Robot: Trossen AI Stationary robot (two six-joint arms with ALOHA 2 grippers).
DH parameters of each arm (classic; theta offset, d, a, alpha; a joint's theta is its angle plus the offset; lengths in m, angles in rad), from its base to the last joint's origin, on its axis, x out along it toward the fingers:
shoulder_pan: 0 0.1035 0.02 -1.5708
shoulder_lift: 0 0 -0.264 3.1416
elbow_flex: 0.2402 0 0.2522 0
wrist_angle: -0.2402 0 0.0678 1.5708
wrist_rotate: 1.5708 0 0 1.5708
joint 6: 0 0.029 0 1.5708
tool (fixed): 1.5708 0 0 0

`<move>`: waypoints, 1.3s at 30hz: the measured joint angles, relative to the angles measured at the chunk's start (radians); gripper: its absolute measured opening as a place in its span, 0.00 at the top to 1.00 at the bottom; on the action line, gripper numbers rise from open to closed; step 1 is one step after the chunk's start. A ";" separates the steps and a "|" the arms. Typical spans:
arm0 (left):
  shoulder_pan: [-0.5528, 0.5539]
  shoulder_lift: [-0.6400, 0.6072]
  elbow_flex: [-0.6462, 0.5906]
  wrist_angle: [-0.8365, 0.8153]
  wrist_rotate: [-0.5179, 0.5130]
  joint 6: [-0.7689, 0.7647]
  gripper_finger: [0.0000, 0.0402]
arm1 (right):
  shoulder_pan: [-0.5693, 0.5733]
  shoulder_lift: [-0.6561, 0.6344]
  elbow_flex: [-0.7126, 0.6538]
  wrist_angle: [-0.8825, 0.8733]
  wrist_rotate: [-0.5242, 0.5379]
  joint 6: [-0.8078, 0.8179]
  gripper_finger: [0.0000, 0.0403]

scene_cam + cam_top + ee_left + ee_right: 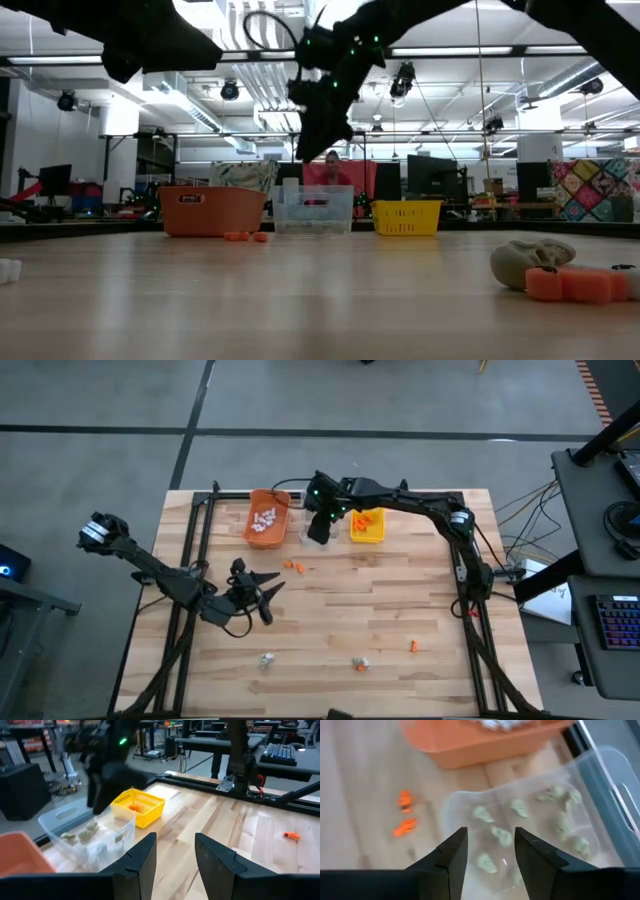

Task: Sort Halloween decoration
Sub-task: Put the orange skeleton toy into the yellow bin

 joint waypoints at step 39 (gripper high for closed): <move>0.000 -0.156 0.000 -0.297 -0.004 -0.132 0.71 | 0.308 -0.064 -0.528 0.770 0.035 0.081 0.67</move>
